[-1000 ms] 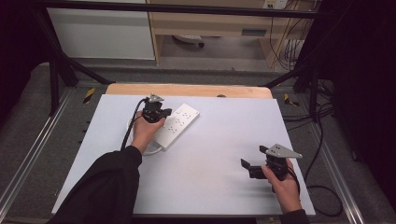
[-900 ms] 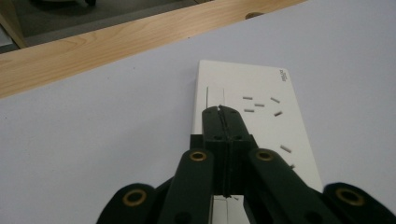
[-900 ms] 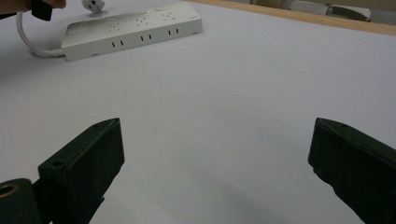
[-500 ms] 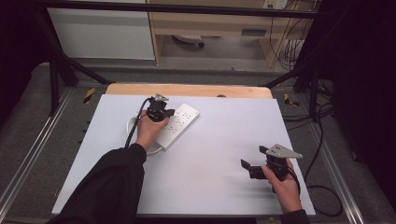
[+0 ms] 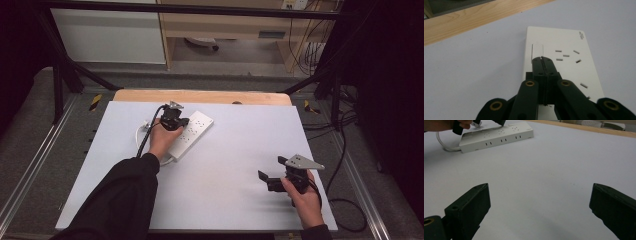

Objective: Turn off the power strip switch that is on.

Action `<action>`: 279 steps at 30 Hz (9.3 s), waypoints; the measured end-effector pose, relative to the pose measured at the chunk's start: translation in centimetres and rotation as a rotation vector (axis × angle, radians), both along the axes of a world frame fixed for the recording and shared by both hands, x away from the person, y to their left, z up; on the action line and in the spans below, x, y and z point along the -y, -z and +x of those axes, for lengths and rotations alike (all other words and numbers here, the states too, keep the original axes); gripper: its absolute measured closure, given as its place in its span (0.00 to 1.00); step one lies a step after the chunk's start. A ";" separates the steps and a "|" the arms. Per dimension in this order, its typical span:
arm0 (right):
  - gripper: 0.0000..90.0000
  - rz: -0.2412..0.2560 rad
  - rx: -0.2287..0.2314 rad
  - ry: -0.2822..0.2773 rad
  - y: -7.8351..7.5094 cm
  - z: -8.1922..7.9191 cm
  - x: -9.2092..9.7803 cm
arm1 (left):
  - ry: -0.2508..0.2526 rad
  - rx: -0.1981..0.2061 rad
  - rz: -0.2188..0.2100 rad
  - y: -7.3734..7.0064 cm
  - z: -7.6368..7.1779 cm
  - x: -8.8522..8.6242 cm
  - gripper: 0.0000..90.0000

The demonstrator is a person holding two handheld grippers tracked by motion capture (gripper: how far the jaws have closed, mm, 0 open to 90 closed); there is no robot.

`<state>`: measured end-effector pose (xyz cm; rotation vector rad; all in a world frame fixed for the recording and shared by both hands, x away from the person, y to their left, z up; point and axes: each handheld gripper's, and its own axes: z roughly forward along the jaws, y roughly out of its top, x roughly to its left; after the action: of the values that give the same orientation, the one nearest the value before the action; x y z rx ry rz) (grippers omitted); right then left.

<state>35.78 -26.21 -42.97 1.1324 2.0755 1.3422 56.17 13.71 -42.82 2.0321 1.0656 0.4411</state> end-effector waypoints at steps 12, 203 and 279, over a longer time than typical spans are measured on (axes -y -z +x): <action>0.04 -0.001 0.001 0.001 0.0 0.0 0.0 | -0.003 0.001 -0.004 0.1 0.1 -0.1 1.00; 0.03 -0.006 -0.016 0.011 0.2 0.0 -0.1 | -0.045 0.163 -0.290 -8.2 -10.1 -8.8 0.06; 0.03 -0.025 -0.017 0.004 0.4 0.1 -0.3 | -0.081 0.221 -0.288 -4.1 -22.3 -16.1 0.06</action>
<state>35.90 -25.94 -43.32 1.1410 2.0948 1.3049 33.85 29.79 -38.75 1.6513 1.0141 0.5102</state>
